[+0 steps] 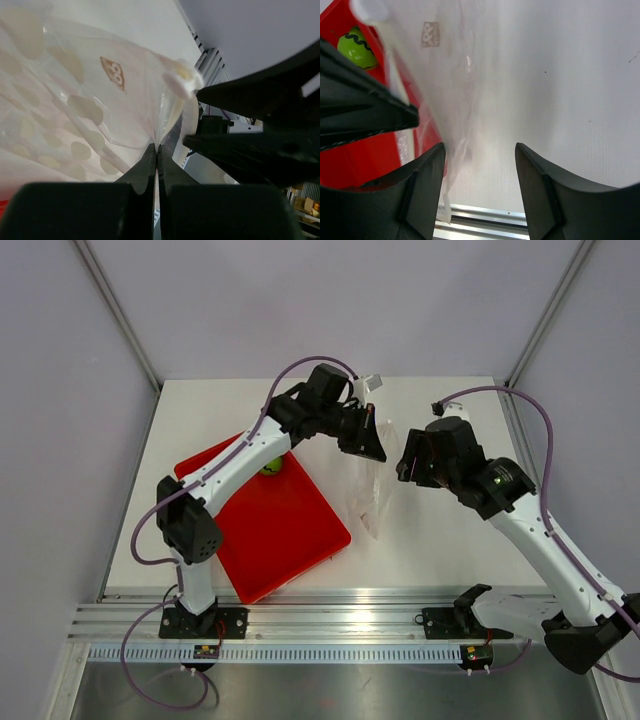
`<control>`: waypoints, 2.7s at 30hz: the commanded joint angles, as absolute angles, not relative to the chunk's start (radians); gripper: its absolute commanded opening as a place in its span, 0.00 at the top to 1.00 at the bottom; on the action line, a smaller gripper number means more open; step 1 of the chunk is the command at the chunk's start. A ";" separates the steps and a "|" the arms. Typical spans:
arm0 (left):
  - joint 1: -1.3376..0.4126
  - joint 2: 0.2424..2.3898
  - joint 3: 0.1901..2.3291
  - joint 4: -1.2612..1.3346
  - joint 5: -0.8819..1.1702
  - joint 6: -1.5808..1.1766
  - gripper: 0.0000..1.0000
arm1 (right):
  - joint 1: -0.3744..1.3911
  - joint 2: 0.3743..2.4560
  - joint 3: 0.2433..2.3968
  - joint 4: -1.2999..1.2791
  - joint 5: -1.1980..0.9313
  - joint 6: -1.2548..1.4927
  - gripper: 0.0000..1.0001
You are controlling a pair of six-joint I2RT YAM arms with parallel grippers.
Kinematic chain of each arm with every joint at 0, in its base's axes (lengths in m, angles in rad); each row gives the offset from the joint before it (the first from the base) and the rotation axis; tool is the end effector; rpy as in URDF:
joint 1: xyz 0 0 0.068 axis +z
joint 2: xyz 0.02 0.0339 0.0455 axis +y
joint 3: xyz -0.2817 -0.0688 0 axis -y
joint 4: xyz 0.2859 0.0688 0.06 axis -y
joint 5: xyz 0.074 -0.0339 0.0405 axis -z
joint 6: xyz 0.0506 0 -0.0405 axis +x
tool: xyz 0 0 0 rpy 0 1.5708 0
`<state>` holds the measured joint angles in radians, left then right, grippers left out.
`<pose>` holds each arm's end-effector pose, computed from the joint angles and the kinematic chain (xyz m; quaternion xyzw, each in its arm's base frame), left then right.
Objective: Place the food in the zip-top bag and seal the zipper
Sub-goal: Open the zipper of the food storage bag at the center of the board, then pick up the fake fruit from the bin.
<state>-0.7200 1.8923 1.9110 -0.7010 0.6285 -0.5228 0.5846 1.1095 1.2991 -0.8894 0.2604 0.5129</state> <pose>0.3435 -0.3408 0.3736 0.2167 0.8415 -0.4649 0.1698 0.2224 0.1316 0.3994 0.0225 0.9004 0.1178 0.4183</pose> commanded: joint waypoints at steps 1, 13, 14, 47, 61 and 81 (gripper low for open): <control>-0.718 1.812 1.922 -0.658 0.706 -0.492 1.00 | 0.561 1.117 1.309 -0.881 0.255 0.532 0.37; -0.710 1.796 1.930 -0.664 0.719 -0.480 1.00 | 0.557 1.072 1.193 -0.791 0.210 0.594 0.84; -0.706 1.798 1.928 -0.682 0.719 -0.471 1.00 | 0.555 1.060 1.193 -0.802 0.239 0.595 0.88; -0.586 1.959 1.965 -1.005 0.356 -0.144 0.48 | 0.606 1.538 1.456 -0.954 0.396 0.695 1.00; -0.398 1.683 1.734 -0.938 0.236 -0.294 0.26 | 0.652 1.661 1.546 -0.920 0.367 0.707 1.00; -0.172 1.739 1.384 -0.559 0.110 -0.643 0.01 | 0.672 1.614 1.523 -0.884 0.342 0.695 1.00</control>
<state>-0.1780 1.7176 1.4086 -0.7113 0.0662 -0.5583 0.6552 1.6630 1.5063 -0.9096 0.3458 0.6872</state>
